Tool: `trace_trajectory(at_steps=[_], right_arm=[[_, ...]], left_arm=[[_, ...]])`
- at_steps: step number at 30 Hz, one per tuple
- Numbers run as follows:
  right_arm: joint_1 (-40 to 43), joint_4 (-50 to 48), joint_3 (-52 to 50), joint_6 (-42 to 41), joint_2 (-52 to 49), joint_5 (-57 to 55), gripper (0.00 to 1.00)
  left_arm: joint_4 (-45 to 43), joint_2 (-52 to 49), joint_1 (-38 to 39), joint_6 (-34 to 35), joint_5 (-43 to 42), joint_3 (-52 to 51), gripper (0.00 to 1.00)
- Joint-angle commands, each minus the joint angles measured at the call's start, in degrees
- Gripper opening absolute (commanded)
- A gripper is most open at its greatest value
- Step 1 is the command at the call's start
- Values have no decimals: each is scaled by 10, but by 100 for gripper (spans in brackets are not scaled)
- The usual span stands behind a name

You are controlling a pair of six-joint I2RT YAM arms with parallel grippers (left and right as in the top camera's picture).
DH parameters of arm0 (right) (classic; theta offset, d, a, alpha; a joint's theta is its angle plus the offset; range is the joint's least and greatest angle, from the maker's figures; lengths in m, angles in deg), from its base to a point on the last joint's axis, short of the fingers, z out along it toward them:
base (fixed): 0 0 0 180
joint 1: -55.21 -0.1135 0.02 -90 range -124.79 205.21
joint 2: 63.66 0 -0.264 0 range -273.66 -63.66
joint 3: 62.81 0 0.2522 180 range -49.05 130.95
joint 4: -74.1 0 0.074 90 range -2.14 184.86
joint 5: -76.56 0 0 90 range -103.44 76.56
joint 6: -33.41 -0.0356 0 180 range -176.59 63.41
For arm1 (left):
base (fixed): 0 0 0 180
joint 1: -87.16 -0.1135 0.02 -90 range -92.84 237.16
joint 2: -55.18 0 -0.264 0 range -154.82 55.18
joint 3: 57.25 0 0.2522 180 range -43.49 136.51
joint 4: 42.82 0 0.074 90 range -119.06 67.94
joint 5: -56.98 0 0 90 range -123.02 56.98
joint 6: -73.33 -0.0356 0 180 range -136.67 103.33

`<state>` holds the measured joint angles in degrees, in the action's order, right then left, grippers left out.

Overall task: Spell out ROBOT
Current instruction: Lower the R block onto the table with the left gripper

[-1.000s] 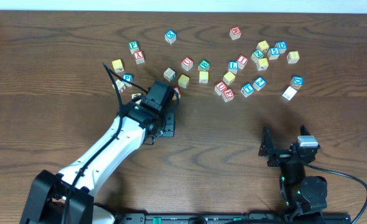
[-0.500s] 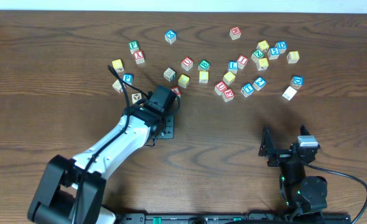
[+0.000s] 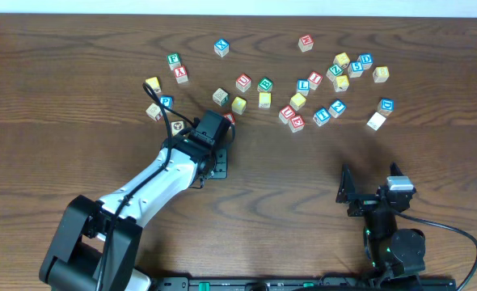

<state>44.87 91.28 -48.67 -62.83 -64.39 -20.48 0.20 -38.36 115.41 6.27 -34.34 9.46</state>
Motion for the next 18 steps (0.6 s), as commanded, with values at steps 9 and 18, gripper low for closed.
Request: trace_trajectory(at_steps=[9,18], right_arm=[[3,2,-1,7,0,1,99],[3,2,-1,7,0,1,99]], left_arm=[[-11,-7,1,0,8,-21,8],[-15,-7,1,-2,8,-21,8]])
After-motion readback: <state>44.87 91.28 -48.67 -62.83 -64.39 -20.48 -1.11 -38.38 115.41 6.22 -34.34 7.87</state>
